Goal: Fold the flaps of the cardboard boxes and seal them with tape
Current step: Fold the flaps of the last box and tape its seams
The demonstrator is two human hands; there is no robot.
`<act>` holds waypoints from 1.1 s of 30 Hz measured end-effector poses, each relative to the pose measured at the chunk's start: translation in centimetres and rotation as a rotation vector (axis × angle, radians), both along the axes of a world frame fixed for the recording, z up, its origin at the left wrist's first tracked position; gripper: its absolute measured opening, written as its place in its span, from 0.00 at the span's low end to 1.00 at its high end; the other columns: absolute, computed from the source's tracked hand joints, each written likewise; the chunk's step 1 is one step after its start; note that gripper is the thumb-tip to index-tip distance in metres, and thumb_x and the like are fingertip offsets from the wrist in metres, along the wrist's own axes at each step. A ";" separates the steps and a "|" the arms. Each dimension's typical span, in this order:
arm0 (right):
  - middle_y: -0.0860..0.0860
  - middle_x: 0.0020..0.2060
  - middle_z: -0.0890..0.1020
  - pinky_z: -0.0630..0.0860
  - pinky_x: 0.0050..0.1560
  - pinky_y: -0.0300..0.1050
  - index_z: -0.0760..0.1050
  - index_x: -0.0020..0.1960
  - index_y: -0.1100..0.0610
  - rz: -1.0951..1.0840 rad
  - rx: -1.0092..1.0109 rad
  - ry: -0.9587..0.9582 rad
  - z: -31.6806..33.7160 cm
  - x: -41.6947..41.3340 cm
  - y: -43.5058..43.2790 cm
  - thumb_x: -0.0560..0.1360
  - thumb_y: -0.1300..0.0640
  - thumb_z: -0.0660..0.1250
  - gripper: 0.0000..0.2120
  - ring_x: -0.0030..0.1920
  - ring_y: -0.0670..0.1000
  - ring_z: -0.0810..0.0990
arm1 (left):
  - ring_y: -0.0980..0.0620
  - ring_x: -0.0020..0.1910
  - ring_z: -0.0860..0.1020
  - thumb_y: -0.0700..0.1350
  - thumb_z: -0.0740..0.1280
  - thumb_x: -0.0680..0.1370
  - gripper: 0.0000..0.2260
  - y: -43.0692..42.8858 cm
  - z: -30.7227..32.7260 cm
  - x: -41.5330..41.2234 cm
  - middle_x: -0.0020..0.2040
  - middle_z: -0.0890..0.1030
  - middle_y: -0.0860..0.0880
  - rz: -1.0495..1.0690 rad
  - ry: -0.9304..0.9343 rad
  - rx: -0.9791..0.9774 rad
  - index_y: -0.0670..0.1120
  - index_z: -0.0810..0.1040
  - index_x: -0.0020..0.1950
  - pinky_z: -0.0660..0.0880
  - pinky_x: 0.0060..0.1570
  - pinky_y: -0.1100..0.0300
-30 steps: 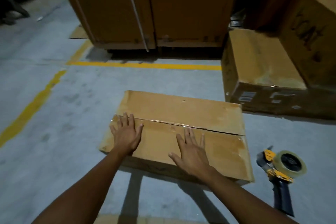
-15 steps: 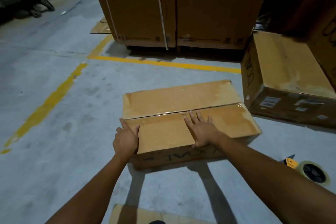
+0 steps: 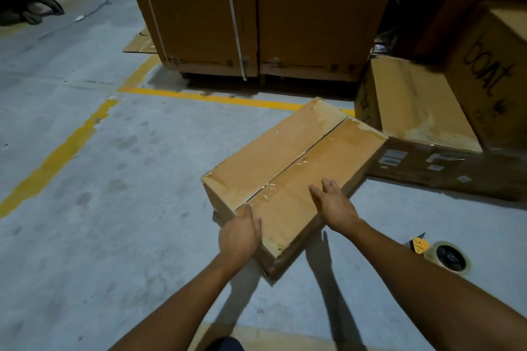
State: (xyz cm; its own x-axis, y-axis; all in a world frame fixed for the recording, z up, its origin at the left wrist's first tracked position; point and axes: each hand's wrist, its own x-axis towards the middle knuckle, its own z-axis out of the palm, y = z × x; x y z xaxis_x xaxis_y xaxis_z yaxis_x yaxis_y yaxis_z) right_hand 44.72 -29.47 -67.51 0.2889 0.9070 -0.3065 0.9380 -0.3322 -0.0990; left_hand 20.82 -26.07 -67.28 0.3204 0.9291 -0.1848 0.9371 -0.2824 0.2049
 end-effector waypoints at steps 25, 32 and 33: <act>0.62 0.56 0.78 0.75 0.51 0.53 0.73 0.59 0.64 -1.137 0.082 0.444 -12.5 16.4 -23.4 0.77 0.57 0.66 0.15 0.58 0.66 0.77 | 0.36 0.78 0.52 0.53 0.66 0.78 0.33 2.0 -4.1 24.2 0.80 0.53 0.38 -0.688 0.210 0.249 0.45 0.58 0.79 0.56 0.73 0.34; 0.60 0.56 0.79 0.76 0.50 0.51 0.73 0.60 0.64 -1.486 0.046 0.610 -16.1 18.4 -25.5 0.75 0.52 0.73 0.21 0.58 0.62 0.80 | 0.35 0.78 0.54 0.57 0.65 0.78 0.35 2.3 -5.8 24.1 0.79 0.56 0.36 -0.672 0.177 0.332 0.45 0.57 0.80 0.56 0.72 0.35; 0.58 0.51 0.80 0.76 0.46 0.49 0.75 0.57 0.63 -1.475 0.026 0.683 -16.5 18.7 -25.6 0.74 0.54 0.74 0.18 0.53 0.60 0.81 | 0.36 0.78 0.54 0.57 0.65 0.78 0.35 2.3 -5.7 24.1 0.79 0.55 0.37 -0.667 0.153 0.318 0.45 0.56 0.80 0.55 0.73 0.36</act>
